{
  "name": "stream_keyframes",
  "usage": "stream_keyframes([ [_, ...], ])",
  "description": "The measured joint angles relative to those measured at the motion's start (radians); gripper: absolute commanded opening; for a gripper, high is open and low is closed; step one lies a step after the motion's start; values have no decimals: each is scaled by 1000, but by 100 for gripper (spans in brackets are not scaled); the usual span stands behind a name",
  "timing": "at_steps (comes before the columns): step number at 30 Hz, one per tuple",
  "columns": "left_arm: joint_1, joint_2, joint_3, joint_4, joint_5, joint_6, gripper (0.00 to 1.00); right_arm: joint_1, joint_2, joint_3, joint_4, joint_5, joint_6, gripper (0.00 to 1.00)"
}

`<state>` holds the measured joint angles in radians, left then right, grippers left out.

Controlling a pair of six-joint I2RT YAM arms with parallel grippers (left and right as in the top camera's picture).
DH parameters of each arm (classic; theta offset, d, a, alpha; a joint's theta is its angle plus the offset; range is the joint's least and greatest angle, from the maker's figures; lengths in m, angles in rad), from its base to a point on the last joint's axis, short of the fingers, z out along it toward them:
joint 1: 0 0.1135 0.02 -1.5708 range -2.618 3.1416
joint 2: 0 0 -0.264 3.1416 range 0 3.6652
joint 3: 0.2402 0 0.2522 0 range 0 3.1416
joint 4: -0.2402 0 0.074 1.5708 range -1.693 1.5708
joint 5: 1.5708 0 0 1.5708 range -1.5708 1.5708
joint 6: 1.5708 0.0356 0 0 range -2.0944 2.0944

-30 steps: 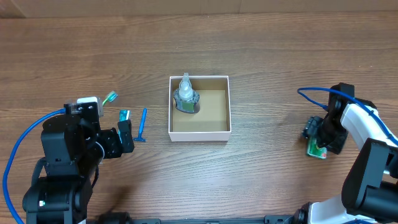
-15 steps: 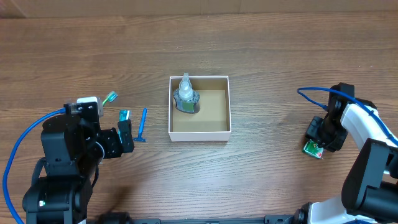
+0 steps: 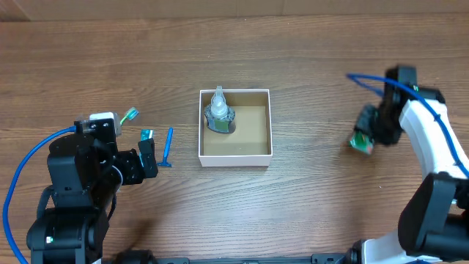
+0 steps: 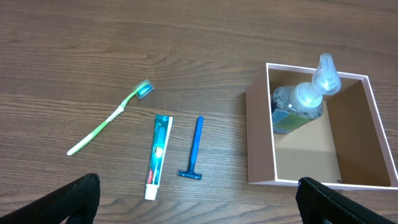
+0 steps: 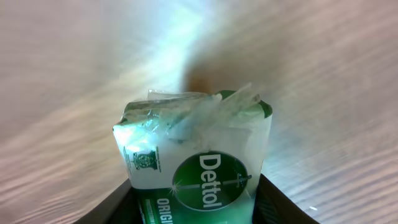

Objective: Pack container
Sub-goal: 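Place the soap bar into the box beside the bottle, right gripper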

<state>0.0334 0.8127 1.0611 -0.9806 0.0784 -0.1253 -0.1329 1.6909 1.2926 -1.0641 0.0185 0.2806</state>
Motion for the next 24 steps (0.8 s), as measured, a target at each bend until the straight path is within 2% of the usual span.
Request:
stream_keyframes([
  [6,0,0,0,0,0,0,100,191,-60,211,-34,-16,0,4],
  [7,0,0,0,0,0,0,100,271,-81,262,-32,-21,1,4],
  [15,0,0,0,1,0,0,100,563,-82,283,49,-37,56,4],
  [20,0,0,0,0,0,0,100,642,-24,283,77,-42,91,5],
  [24,0,0,0,-11,0,0,100,664,77,283,102,-40,105,15],
])
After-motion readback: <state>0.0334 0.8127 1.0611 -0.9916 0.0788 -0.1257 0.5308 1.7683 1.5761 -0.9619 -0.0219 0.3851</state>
